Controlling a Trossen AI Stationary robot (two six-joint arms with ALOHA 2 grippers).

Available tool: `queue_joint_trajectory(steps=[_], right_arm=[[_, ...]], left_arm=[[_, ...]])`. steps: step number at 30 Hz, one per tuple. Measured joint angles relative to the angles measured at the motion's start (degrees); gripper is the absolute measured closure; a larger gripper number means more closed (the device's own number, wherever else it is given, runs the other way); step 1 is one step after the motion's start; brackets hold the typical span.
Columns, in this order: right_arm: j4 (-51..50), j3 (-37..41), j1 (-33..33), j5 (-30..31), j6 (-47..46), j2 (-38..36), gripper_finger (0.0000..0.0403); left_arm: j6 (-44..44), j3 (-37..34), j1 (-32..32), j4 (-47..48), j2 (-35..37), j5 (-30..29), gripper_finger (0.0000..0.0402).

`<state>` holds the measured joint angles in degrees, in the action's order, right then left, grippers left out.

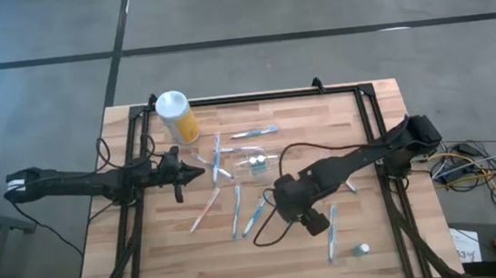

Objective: Pick & Place toothbrushing station
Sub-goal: Put the top mouthwash into the middle section of the transparent organizer

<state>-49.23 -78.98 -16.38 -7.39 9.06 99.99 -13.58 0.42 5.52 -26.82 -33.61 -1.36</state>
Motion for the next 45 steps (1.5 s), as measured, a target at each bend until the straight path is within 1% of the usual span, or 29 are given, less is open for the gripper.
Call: queue_joint_trajectory(steps=[11,25,29,37,38,45], right_arm=[[0.21,0.20,-0.06,-0.30,0.17,4.02,0.0192],[2.26,0.44,-0.26,-0.18,1.11,5.07,0.0196],[2.49,0.87,-0.26,-0.12,1.31,5.42,0.0219],[2.52,1.38,-0.26,0.01,2.35,5.49,0.0310],[2.50,1.38,-0.26,0.01,2.54,5.37,0.0315],[2.47,1.44,-0.26,-0.01,3.17,3.59,0.0315]], left_arm=[[0.04,-0.04,0.00,1.37,-0.37,0.00,0.0396],[0.10,-0.08,0.00,1.77,-0.37,0.02,0.0396],[0.11,-0.08,0.00,2.18,-0.39,0.02,0.0396],[0.13,-0.10,0.00,2.44,-0.66,0.02,0.0396],[0.13,-0.10,0.00,2.44,-0.66,0.01,0.0396],[0.13,-0.11,-0.02,2.44,-0.66,0.02,0.0396]])
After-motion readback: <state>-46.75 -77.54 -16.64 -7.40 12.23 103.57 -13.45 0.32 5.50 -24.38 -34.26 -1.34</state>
